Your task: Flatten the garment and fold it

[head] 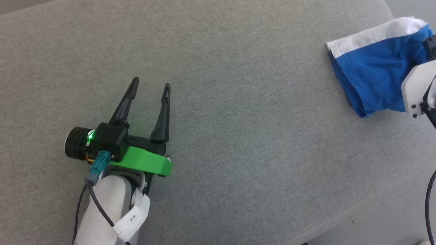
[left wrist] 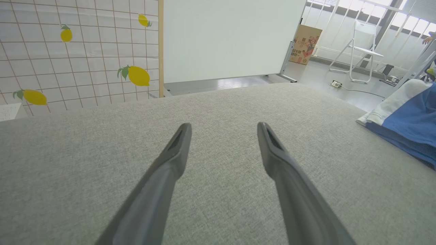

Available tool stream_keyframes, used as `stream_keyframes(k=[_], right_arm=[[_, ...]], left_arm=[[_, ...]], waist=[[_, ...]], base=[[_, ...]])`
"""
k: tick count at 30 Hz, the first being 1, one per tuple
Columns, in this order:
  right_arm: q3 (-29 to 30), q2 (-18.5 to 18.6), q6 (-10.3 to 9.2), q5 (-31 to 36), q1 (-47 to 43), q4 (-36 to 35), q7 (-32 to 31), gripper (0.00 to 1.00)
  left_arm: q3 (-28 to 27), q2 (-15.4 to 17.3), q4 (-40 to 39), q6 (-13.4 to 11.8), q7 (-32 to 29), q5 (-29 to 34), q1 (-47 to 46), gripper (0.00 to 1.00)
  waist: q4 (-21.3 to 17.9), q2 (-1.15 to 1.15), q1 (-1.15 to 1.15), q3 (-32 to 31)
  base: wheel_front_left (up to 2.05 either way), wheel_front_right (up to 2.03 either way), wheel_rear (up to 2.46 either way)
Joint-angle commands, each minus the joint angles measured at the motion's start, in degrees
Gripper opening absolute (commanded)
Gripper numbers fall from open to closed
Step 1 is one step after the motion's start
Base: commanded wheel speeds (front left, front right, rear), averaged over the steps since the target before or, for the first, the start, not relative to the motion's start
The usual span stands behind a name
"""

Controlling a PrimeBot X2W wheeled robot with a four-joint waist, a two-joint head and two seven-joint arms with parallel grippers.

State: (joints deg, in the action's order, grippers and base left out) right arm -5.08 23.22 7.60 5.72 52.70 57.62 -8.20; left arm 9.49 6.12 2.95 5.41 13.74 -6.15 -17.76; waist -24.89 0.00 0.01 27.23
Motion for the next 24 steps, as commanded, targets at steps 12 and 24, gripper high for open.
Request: stream_keyframes(k=[12,24], right_arm=[[2.8,-0.3,-0.11,0.2,-2.5,1.8,14.1,1.0],[2.5,-4.4,-0.11,-13.4,-21.5,-20.2,22.8,1.0]], left_arm=[[-0.9,-2.0,4.1,-1.8,1.2,-4.6,4.1,1.0],[-2.9,-3.1,3.3,-2.9,1.3,-8.2,12.5,1.0]], waist=[[6.2,0.0,-0.01,-13.0],[14.4,0.0,-0.01,-24.3]], base=[[0.0,0.0,0.0],[0.0,0.0,0.0]])
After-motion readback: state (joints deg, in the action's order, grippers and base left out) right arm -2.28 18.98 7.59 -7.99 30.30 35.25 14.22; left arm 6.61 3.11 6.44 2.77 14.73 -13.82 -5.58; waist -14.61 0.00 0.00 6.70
